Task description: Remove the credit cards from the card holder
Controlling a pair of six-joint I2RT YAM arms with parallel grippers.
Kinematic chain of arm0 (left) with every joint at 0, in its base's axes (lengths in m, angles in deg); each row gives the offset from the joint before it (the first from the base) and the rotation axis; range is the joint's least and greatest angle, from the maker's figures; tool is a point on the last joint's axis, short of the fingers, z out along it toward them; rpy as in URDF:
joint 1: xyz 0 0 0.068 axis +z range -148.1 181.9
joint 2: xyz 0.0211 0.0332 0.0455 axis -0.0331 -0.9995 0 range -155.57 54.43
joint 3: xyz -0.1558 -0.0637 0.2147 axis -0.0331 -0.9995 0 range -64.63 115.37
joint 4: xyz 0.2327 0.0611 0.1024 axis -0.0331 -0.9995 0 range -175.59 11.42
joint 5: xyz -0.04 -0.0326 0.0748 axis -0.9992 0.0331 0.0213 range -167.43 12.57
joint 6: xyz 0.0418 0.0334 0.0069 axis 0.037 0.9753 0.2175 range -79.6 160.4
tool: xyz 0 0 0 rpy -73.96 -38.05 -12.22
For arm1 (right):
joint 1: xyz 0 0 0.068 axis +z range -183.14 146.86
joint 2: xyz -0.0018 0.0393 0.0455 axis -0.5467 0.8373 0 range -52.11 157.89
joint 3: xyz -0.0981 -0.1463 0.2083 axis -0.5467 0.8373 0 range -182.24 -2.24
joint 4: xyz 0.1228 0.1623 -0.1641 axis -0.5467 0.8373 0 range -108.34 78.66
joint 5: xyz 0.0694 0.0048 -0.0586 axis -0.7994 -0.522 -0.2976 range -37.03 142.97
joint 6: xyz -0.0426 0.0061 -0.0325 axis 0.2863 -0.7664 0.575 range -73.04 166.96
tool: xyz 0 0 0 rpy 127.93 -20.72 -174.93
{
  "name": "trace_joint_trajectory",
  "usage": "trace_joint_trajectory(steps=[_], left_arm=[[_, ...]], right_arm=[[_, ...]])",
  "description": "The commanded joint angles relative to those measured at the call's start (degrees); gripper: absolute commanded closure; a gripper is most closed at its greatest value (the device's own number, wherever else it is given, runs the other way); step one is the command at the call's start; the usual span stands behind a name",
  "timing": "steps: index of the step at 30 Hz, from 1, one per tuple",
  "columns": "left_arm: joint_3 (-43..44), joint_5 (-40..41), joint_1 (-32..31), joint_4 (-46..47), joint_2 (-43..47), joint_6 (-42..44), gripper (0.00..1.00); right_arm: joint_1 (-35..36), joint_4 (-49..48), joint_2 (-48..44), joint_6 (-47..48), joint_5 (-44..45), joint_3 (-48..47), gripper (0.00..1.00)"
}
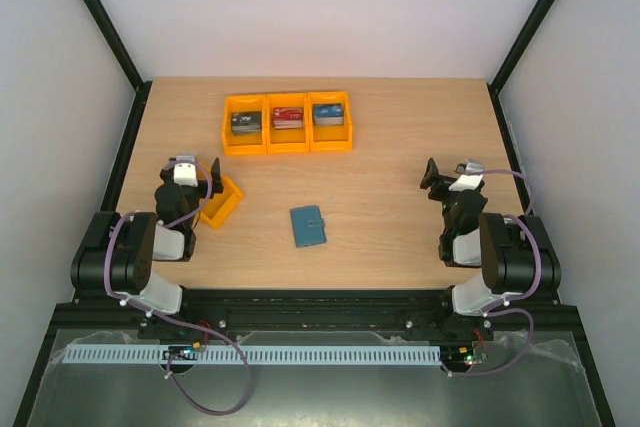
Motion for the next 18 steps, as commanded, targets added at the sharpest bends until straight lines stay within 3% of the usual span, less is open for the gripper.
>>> trace_joint_trajectory(steps=[1,7,12,14,18], left_arm=[[0.6,-0.8,-0.1,1.3,-0.6,-0.1,0.0],[0.6,-0.8,-0.1,1.4,-0.6,0.0,0.01],[0.7,-0.8,0.1,1.1,-0.5,-0.3,0.01],[1.7,-1.5,0.7,-0.7,-0.2,-1.0,0.01],[6.5,-9.3,4.4,-12.2,3.6,-3.1,0.0]], right_arm=[[0.5,-0.4,0.4,1.3,1.5,-1.2,0.01],[0.5,0.2,0.5,1.1,1.9,-1.6,0.01],[1.9,3.6,-2.2,-1.0,10.8,-2.3,0.01],[1.8,10.6,-7.1,-1.6,12.5,-4.1,0.01],[1.8,37.9,-16.4,-5.6,4.9,-15.8,0.01]])
